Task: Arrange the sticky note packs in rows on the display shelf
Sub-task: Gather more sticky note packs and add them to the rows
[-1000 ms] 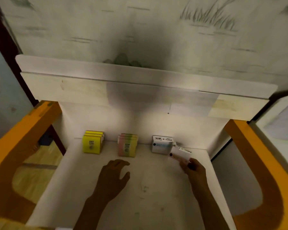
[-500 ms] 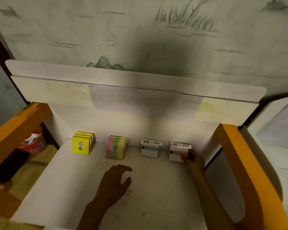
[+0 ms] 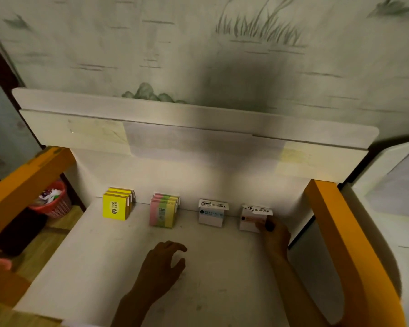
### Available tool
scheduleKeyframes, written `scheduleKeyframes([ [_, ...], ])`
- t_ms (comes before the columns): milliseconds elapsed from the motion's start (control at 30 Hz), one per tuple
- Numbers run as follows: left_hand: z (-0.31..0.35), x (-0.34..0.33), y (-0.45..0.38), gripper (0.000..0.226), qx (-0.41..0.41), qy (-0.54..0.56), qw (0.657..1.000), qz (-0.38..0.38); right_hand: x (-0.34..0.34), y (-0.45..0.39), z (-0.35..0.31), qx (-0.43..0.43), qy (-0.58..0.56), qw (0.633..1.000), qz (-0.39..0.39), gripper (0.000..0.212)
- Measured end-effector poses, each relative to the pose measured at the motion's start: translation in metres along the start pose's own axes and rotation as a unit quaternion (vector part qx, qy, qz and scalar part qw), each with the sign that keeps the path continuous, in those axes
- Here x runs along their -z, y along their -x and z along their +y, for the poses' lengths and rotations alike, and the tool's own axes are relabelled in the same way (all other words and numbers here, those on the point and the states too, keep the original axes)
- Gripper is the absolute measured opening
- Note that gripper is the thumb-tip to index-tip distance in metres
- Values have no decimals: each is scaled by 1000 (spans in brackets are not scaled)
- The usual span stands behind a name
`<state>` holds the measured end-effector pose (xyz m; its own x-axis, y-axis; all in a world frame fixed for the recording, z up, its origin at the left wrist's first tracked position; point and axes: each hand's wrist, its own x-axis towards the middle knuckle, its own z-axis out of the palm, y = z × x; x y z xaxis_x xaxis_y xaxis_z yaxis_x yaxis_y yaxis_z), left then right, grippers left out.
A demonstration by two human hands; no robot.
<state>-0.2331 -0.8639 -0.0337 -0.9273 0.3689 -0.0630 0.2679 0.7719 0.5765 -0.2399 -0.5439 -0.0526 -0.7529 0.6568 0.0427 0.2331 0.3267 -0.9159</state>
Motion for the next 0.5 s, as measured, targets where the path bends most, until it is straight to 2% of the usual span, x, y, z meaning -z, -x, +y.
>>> scheduleKeyframes([
  [200,4,-2,2,24,-4,-12,1000,-5,-1,-4,7,-18,19,1000,-8,32],
  [500,15,-4,5,25,1,-20,1000,21,3,8,4,-22,-17,999,-20,37],
])
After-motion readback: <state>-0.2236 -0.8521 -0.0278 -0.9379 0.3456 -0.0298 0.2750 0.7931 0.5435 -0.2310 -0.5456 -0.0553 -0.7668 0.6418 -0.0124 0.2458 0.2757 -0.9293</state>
